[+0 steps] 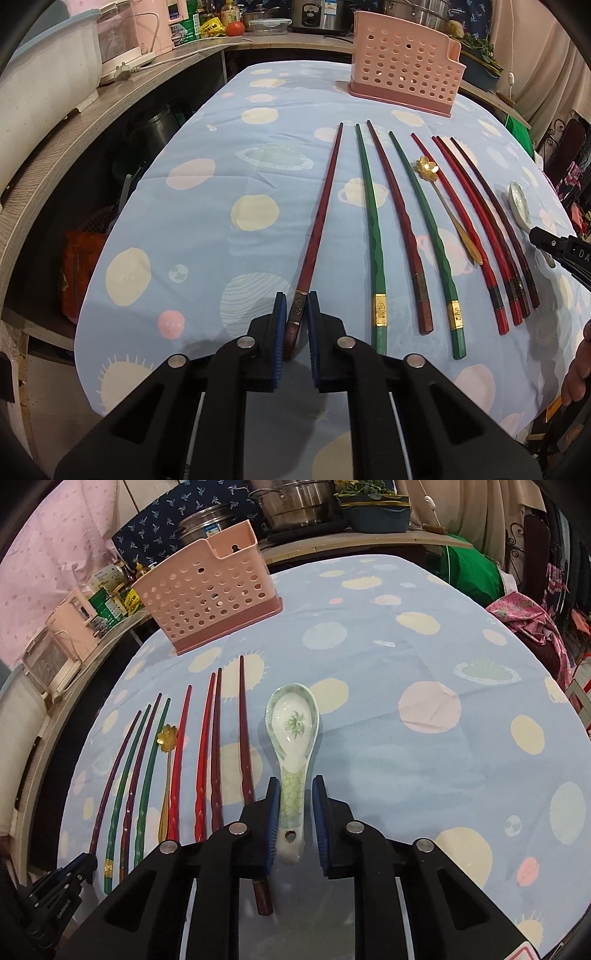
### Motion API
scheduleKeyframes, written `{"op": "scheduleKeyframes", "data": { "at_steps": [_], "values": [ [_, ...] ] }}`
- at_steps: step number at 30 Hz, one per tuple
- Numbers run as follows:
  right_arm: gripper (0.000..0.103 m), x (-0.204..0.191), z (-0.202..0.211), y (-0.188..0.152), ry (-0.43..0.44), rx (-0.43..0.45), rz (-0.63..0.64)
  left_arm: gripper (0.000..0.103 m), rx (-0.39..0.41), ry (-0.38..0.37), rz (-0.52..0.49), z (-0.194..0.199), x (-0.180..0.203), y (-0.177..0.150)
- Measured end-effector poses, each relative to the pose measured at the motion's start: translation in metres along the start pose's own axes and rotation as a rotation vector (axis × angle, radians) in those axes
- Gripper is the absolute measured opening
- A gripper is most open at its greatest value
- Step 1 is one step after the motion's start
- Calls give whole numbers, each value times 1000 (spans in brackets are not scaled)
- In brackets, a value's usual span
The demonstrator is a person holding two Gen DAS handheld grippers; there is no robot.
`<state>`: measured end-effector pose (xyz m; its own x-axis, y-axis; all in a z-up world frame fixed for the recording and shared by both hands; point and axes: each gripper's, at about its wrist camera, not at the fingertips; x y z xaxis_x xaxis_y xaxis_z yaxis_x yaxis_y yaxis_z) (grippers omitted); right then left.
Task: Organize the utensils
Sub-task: 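Grasp a dark red chopstick with the left tool while the right tool grasps the white ceramic spoon, then lift the chopstick with the left tool while the right tool carries the spoon toward the pink basket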
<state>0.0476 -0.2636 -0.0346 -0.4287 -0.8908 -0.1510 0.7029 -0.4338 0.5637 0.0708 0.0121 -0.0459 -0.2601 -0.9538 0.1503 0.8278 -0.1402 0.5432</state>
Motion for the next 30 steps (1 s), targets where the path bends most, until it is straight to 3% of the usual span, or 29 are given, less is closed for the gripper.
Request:
{"op": "scheduleKeyframes", "data": {
  "at_steps": [8,13,22,30],
  "values": [
    [12,3,-3,-6,26,3,-8,11,11,-10,5,1,-1,-1],
    [11,4,11,-8,5,36,6,8,17,-54,19,6,-4,-1],
    [9,2,47,2,-44,122,39,7,117,-54,1,38,-2,12],
    [6,-1,71,24,-54,198,64,7,242,-72,18,81,-4,54]
  ]
}}
Point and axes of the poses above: each gripper's, at about its wrist camera, not at the fingertips, and z roughly against the way its jaws point, x to its right, y to its top, and after that the axes turned 8 degrees about -y, right-handed
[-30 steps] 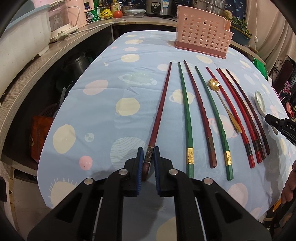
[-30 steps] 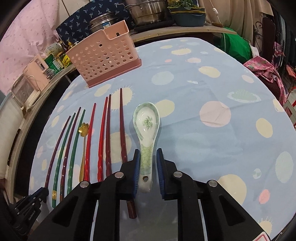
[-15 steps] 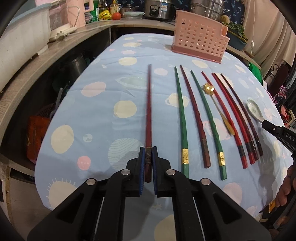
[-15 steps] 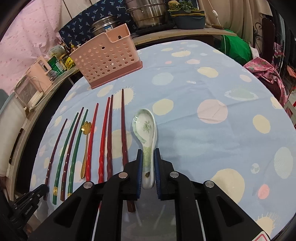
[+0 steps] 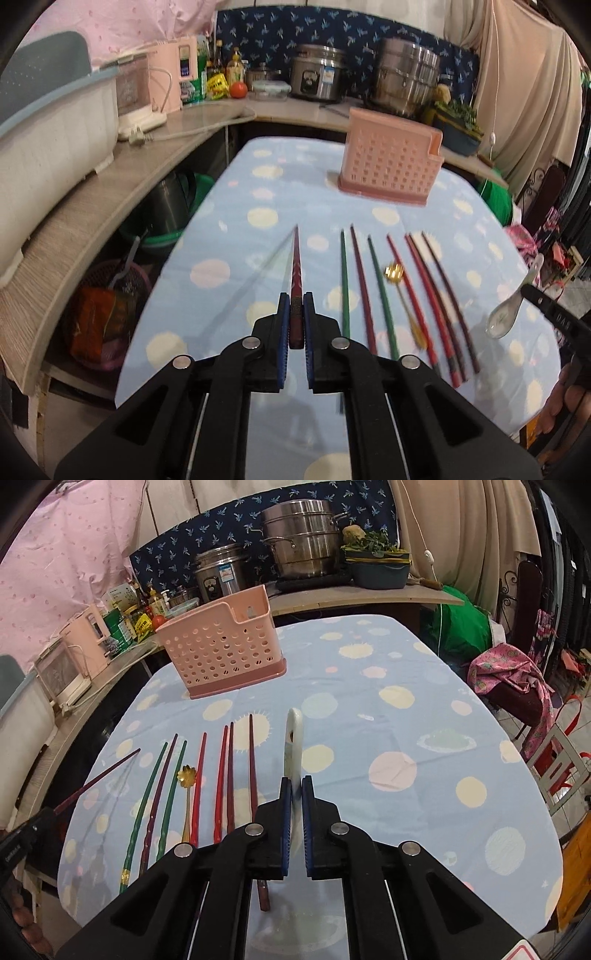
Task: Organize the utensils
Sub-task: 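Lift the chopstick with the left tool while the right tool carries the spoon toward the pink basket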
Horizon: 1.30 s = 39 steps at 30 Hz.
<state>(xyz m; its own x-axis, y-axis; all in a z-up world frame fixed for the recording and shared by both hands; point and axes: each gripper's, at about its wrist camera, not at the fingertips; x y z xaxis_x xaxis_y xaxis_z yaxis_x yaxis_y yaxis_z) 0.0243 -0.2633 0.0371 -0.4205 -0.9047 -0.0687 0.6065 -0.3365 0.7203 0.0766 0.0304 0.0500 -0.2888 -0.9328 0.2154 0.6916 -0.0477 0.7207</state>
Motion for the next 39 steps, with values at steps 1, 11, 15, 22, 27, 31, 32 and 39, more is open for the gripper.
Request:
{"op": "scheduleKeyframes", "data": {
  "at_steps": [1,11,15,22,27,31,32,39],
  "values": [
    [6,0,1,4,1,10,2,7,18,-2,2,4,0,9],
    [6,0,-5,48,63,52,-18,7,174,-10,-21,24,9,97],
    [6,-3,-16,77,92,69,-28,7,219,-32,-30,26,17,137],
    [6,-13,-38,150,146,125,-50,7,330,-76,-44,36,41,214],
    [6,-31,-61,197,144,171,-46,7,422,-95,-57,32,66,269],
    [6,-44,-84,225,135,180,-39,7,441,-97,-65,8,79,295],
    [6,-45,-89,230,133,178,-36,7,445,-94,-68,0,82,301],
    [6,-59,-133,237,119,135,-2,7,417,-115,-53,-59,86,310]
  ]
}}
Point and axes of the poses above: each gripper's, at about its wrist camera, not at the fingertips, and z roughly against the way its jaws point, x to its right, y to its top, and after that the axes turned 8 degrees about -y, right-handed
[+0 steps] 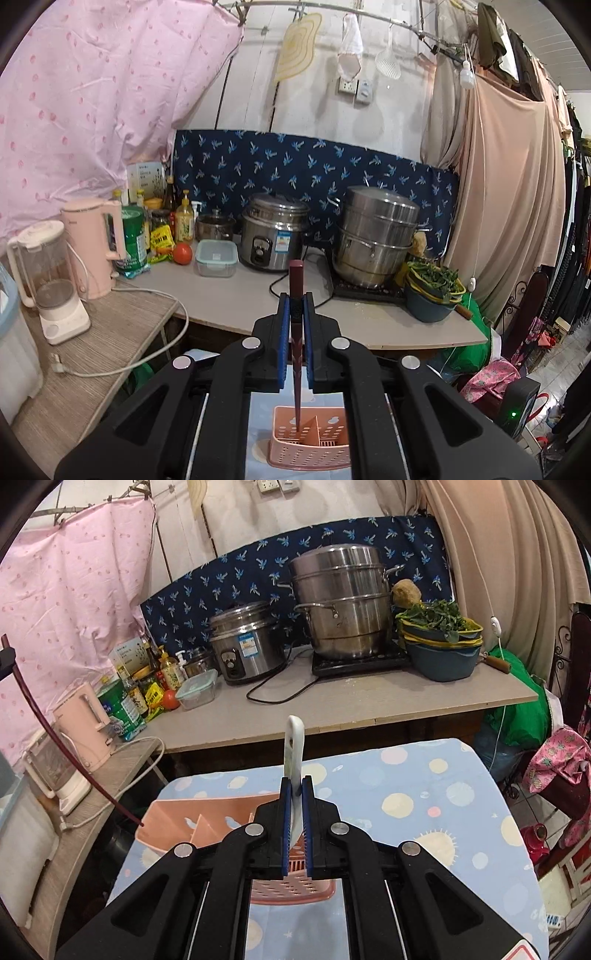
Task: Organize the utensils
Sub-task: 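Lift the chopstick with the left tool while the right tool carries the spoon toward the pink basket, then open the left tool over the basket while the right tool releases the spoon into it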
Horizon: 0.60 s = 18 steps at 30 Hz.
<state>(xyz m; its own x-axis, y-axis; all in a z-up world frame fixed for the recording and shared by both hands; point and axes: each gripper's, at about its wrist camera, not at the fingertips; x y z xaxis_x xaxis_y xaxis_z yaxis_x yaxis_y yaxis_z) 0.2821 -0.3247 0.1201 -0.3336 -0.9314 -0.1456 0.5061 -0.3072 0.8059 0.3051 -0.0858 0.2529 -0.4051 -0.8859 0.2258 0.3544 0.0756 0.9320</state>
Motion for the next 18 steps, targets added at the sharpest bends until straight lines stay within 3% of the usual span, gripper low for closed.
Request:
{"op": "scheduleKeyframes", "data": {
  "at_steps": [7,12,18],
  "values": [
    [6,-2,-30,-13,-4,-49,23,7,-62,4,31,-38,-16,-32],
    [11,-3,-27,-20,-25,-22,53,8,-63,30,38,-44,-23,-44],
    [17,5,-9,-22,-9,-17,23,37,-59,45,50,-30,-32,-45]
  ]
}}
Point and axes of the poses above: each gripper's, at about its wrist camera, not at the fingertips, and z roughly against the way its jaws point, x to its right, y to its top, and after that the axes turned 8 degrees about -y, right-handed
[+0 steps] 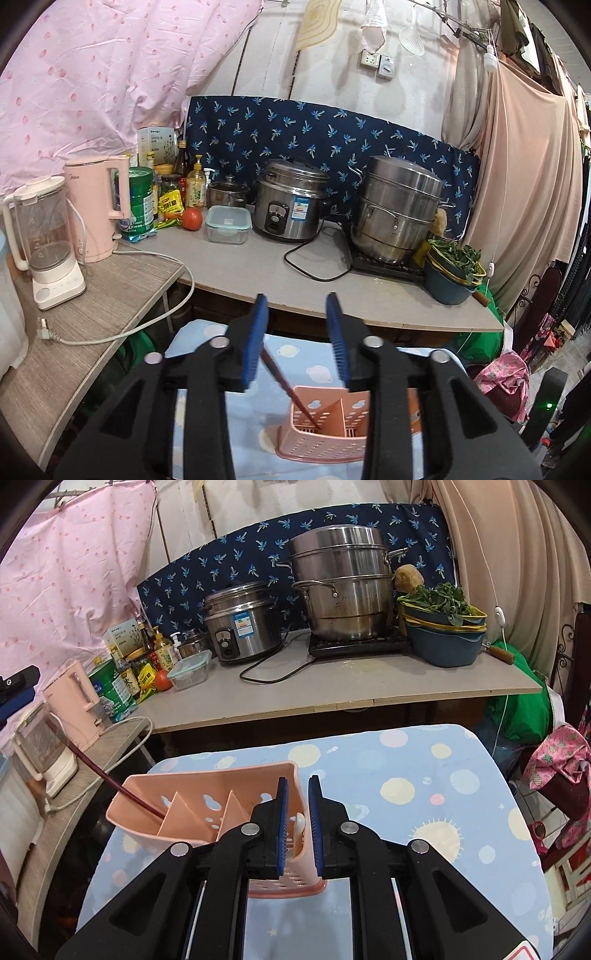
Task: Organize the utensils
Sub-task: 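Open the left tool over the basket while the right tool releases the spoon into it, then move both open tools back down to the row of chopsticks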
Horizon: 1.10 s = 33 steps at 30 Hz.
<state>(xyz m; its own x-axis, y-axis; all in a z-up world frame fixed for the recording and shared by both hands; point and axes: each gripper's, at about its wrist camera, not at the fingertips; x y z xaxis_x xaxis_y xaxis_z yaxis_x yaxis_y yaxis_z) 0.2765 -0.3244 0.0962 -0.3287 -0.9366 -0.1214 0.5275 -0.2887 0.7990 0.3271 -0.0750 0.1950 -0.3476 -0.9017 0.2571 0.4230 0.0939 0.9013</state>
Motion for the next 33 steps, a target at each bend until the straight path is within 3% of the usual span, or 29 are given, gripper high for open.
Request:
{"op": "scheduleKeyframes", "data": {
  "at_steps": [5,11,14,24,33],
  "values": [
    [24,4,30,-13,15,8,-2,49,-12,2,-5,26,-5,-11],
    [28,9,74,-47,28,-5,7,51,-78,21,-15,61,-12,-44],
    [30,13,94,-71,12,-24,20,55,-137,33,-27,77,-16,-70],
    [30,19,145,-172,-30,-129,94,56,-319,85,-18,118,-35,-176],
    [30,14,161,-245,-41,-229,134,56,-442,100,7,146,-43,-255]
  ]
}}
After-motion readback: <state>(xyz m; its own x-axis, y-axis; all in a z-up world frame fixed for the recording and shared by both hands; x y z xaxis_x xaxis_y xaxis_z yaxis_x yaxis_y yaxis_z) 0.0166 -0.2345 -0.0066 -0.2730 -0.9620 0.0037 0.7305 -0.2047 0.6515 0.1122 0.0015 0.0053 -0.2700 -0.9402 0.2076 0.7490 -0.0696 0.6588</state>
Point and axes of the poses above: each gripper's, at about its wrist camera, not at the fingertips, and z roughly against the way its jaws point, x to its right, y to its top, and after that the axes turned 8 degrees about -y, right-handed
